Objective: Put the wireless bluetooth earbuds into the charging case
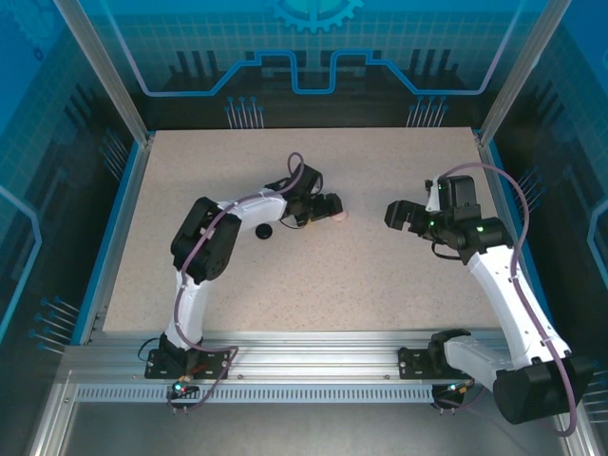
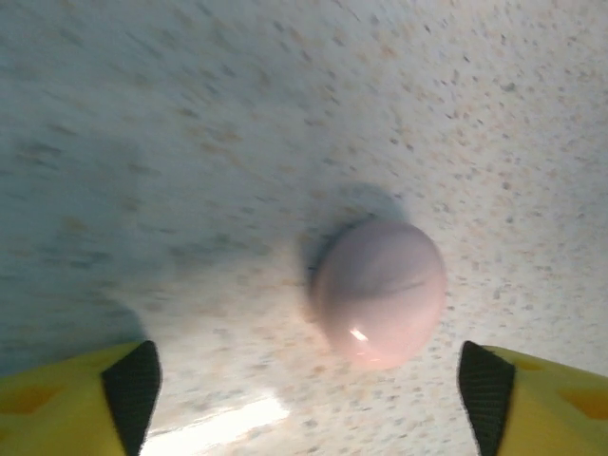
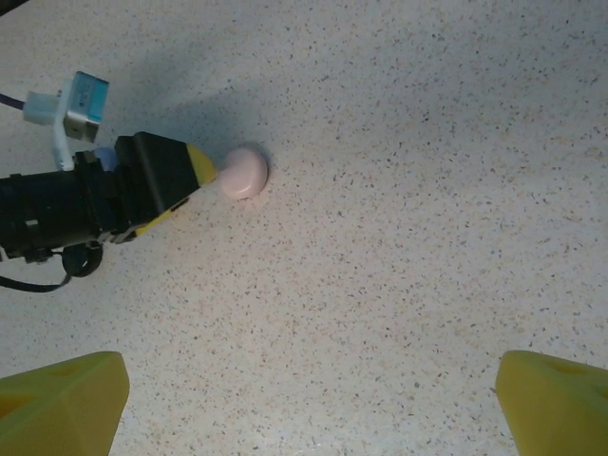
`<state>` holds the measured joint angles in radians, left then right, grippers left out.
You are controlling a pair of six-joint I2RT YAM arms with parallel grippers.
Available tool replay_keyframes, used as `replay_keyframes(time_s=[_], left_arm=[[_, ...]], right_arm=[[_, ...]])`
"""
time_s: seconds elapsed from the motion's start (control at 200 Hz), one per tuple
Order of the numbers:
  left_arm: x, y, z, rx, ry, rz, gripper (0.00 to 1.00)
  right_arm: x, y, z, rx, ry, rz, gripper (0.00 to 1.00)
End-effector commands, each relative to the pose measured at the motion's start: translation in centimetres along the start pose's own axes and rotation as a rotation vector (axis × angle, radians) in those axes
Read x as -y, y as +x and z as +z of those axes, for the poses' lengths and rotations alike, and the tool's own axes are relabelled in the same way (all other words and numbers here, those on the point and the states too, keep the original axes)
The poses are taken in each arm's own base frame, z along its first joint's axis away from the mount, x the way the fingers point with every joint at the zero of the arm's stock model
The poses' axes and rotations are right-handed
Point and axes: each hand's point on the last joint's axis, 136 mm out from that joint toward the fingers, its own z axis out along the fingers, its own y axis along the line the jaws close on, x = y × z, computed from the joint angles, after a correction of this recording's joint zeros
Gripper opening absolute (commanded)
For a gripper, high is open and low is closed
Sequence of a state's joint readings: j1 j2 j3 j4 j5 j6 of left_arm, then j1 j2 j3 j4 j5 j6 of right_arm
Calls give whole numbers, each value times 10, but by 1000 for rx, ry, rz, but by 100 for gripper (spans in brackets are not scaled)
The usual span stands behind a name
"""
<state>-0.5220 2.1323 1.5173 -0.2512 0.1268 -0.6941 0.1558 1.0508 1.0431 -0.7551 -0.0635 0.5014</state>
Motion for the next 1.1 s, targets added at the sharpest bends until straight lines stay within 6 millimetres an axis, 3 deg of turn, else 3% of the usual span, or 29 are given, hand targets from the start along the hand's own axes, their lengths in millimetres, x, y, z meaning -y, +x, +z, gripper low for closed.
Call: replay_keyframes(time_s=[0.0, 0.325, 0.44, 0.58, 0.75, 0.93, 1.015, 1.091], left_arm=[[3, -34, -60, 88, -56, 65, 97], [32, -72, -190, 419, -56, 274, 99], [37, -73, -227, 593, -17, 389, 99], [40, -58, -263, 826, 93, 546, 99], [4, -49, -292, 948, 15, 570, 99], [-83, -47, -322, 1084, -100, 419, 99], [-118, -40, -323, 1084, -151, 418, 99], [-143, -30, -308, 1034, -190, 469, 99]], right_arm=[[-3, -11, -18, 44, -11, 7, 100], [15, -39, -30, 172, 123, -21, 100], [28, -55, -34, 264, 201, -39, 100], [45, -73, -37, 413, 289, -37, 100], [62, -82, -27, 518, 364, -70, 100], [82, -72, -4, 534, 439, -147, 100], [89, -66, 8, 523, 453, -172, 100], [94, -60, 20, 512, 462, -199, 100]])
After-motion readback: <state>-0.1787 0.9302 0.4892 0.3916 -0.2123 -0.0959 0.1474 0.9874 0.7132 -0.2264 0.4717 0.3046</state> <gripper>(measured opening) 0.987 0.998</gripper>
